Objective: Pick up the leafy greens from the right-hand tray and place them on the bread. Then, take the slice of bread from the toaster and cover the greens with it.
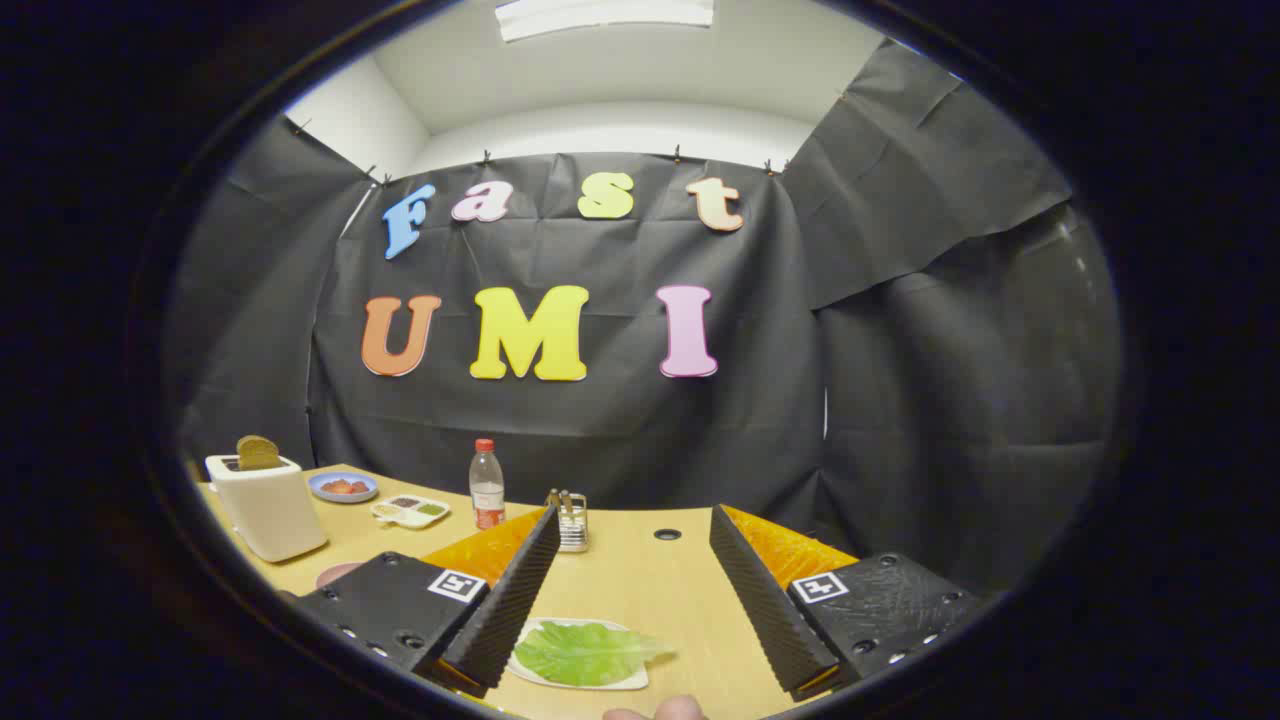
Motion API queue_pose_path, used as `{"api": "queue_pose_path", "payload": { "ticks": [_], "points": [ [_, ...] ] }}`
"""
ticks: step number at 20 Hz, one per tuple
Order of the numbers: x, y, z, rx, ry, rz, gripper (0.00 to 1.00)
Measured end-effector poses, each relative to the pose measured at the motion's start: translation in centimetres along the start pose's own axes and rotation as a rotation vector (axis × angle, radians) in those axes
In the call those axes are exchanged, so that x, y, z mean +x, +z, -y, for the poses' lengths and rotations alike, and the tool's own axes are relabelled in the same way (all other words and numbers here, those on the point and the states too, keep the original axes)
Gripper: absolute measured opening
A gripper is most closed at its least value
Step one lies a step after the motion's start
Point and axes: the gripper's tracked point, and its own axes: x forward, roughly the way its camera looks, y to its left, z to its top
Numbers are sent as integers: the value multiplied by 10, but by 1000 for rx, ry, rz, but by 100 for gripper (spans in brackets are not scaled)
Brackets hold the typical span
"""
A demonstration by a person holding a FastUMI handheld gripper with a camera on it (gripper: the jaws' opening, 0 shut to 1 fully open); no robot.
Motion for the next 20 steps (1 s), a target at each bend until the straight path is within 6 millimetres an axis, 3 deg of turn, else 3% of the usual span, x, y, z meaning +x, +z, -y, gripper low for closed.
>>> {"api": "queue_pose_path", "payload": {
  "ticks": [6,10,20],
  "points": [
    [-4,-23,9,-16,-16,-23,95],
    [4,-35,17,-4,-25,-48,95],
    [10,-36,6,-11,-20,-106,95]
  ]
}}
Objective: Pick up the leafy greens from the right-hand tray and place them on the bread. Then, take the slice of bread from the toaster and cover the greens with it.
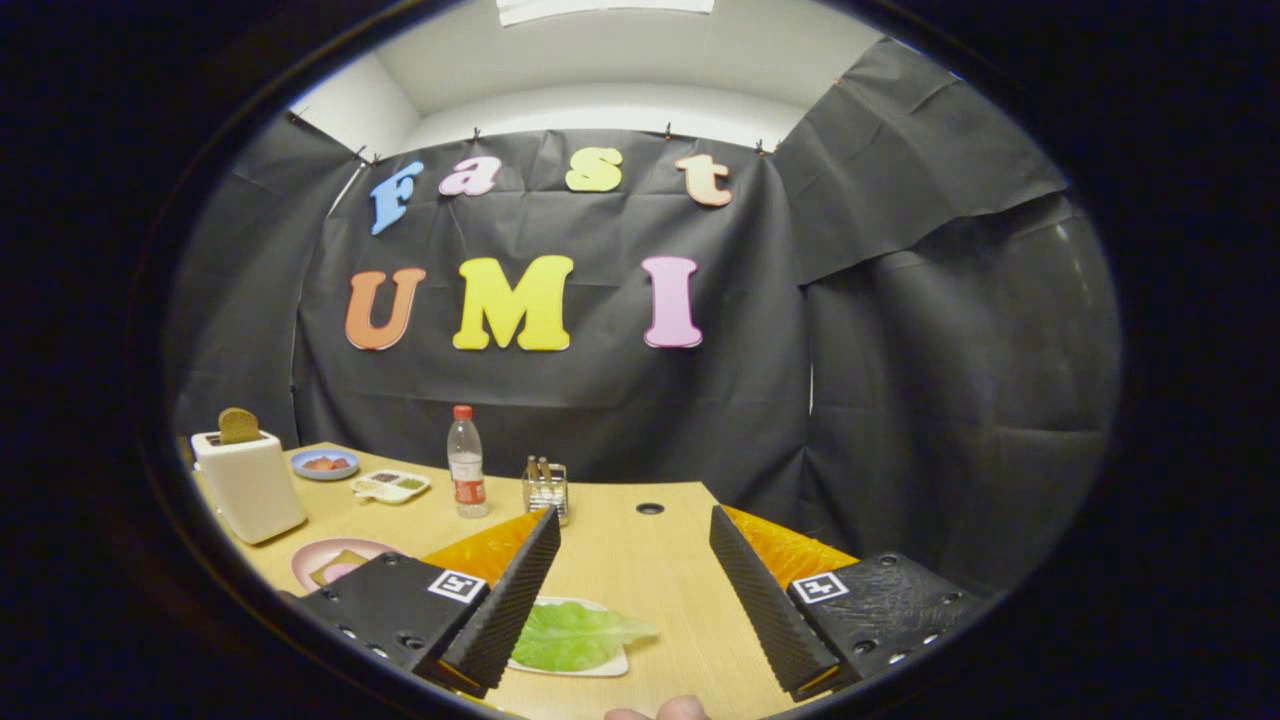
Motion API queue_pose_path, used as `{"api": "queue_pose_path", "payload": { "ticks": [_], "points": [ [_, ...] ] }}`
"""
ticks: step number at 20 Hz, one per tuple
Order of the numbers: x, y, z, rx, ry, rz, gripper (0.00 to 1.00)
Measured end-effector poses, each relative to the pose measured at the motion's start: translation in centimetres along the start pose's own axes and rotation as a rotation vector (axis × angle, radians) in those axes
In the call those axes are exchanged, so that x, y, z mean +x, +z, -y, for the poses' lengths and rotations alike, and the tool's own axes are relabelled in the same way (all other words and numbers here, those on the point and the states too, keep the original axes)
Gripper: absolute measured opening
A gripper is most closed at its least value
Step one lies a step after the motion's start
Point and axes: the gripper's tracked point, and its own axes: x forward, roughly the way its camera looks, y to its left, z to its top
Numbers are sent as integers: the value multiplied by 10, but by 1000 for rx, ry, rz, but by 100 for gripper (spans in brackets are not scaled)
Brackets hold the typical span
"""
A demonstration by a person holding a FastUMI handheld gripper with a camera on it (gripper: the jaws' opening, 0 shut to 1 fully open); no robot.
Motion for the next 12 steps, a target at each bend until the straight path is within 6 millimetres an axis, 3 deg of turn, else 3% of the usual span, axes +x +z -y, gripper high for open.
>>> {"api": "queue_pose_path", "payload": {
  "ticks": [5,8,12],
  "points": [
    [8,-21,7,85,-10,-116,95],
    [15,-53,7,164,-34,-251,96],
    [25,-82,5,273,-41,-368,96]
  ]
}}
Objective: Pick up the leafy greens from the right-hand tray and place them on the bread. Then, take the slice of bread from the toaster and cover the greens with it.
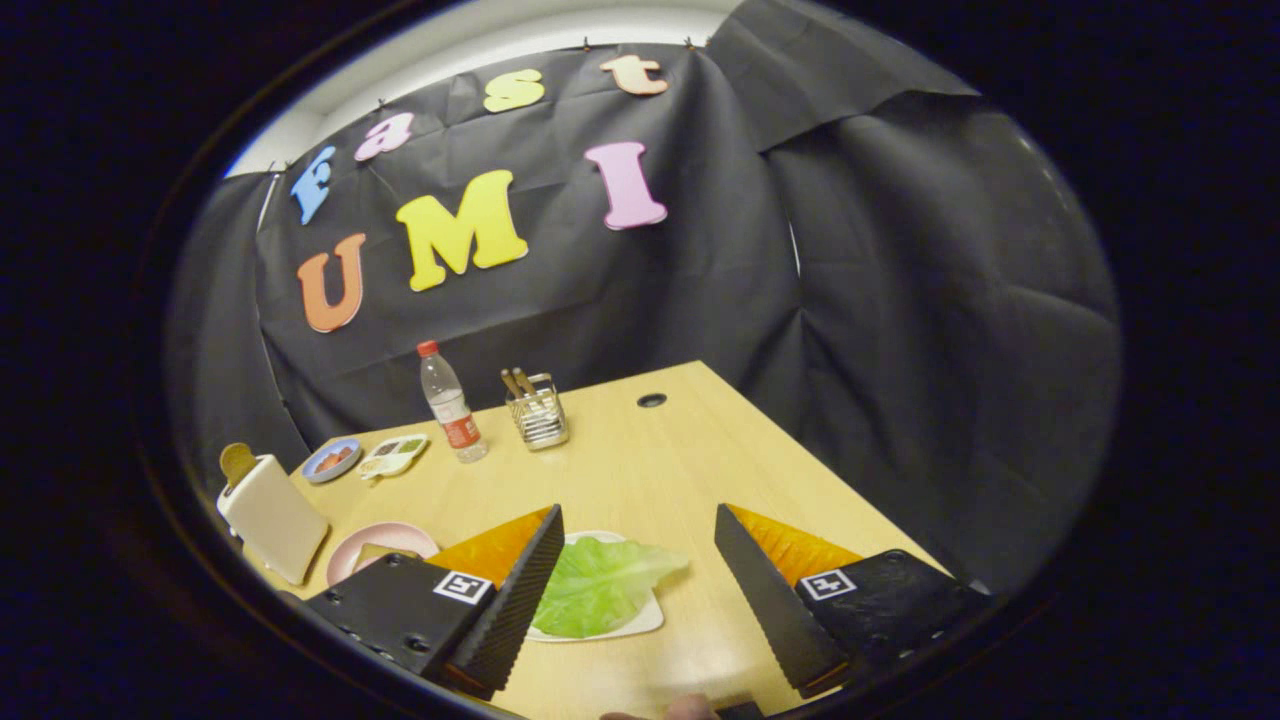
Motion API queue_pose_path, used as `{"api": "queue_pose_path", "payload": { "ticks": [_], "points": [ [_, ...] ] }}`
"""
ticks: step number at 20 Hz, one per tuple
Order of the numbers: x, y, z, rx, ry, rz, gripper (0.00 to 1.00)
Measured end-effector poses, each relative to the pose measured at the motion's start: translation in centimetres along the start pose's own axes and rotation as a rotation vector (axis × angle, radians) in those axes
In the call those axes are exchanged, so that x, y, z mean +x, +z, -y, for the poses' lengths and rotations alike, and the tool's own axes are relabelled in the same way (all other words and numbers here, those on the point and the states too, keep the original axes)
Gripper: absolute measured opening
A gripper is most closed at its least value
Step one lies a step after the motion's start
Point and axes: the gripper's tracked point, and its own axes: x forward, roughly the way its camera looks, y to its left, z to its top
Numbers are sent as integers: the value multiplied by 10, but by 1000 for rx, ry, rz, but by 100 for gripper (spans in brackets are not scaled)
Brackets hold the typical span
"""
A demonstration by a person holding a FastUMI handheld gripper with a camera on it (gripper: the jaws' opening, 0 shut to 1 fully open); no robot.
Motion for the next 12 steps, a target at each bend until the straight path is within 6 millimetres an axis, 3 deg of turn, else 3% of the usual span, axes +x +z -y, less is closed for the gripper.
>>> {"api": "queue_pose_path", "payload": {
  "ticks": [6,12],
  "points": [
    [22,-30,-3,223,25,-177,96],
    [48,-48,8,413,-17,-271,96]
  ]
}}
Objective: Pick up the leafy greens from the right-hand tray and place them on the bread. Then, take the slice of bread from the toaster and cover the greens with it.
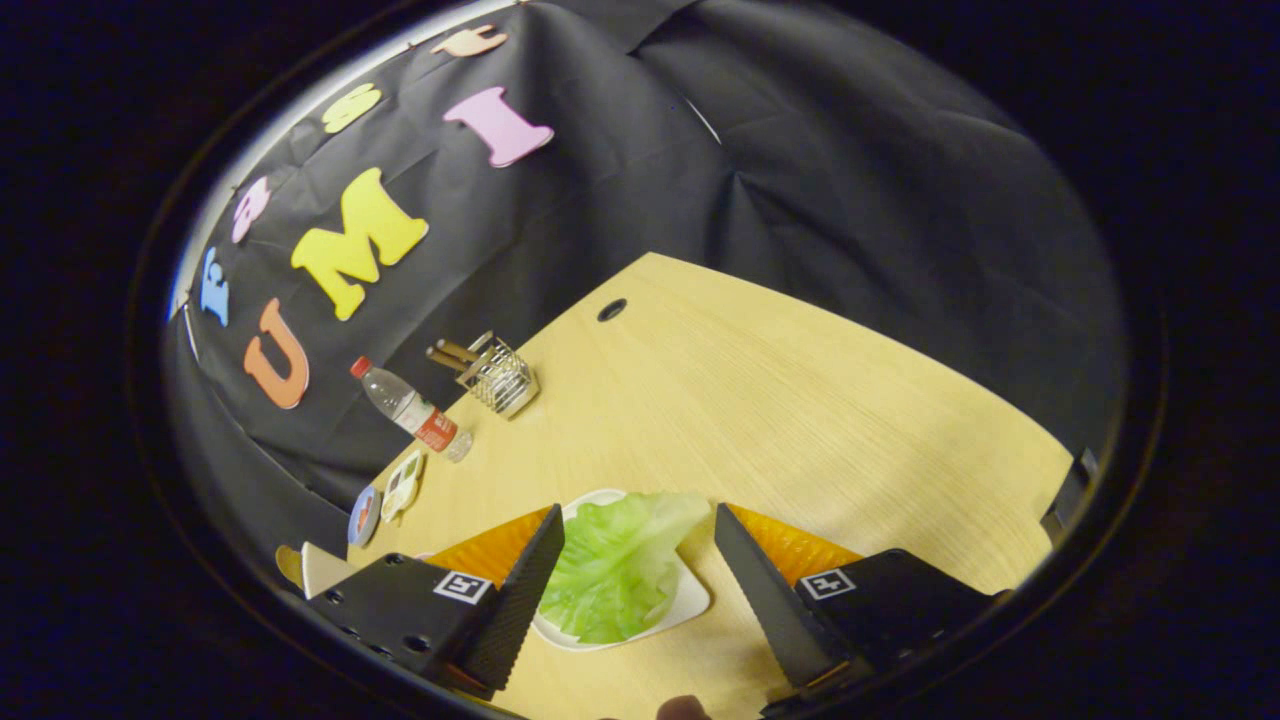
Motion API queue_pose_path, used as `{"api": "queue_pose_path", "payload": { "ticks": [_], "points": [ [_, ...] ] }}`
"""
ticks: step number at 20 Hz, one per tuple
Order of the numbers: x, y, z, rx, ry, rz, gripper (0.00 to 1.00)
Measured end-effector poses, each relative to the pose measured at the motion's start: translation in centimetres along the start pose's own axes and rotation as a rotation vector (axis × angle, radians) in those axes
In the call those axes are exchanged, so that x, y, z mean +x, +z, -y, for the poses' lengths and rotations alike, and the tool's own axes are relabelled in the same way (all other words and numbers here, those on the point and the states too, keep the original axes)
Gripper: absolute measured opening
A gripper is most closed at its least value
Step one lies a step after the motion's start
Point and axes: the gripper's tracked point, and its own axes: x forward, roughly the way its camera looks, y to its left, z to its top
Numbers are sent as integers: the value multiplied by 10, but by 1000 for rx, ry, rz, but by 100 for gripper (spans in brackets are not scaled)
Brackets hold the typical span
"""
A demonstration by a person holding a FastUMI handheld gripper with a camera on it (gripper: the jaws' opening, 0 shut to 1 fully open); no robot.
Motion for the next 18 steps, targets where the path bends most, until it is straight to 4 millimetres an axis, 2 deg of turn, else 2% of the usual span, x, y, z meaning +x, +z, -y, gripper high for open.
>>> {"api": "queue_pose_path", "payload": {
  "ticks": [3,6,7,9,11,14,15,16,17,18],
  "points": [
    [13,-2,8,77,1,-35,94],
    [26,0,11,154,16,-62,81],
    [30,2,12,177,27,-68,80],
    [36,4,10,210,40,-64,61],
    [44,3,20,201,2,-56,41],
    [38,4,20,224,2,-66,10],
    [39,-1,21,215,2,-66,8],
    [20,11,19,215,20,-61,8],
    [32,8,18,209,30,-54,0],
    [27,11,14,201,49,-42,0]
  ]
}}
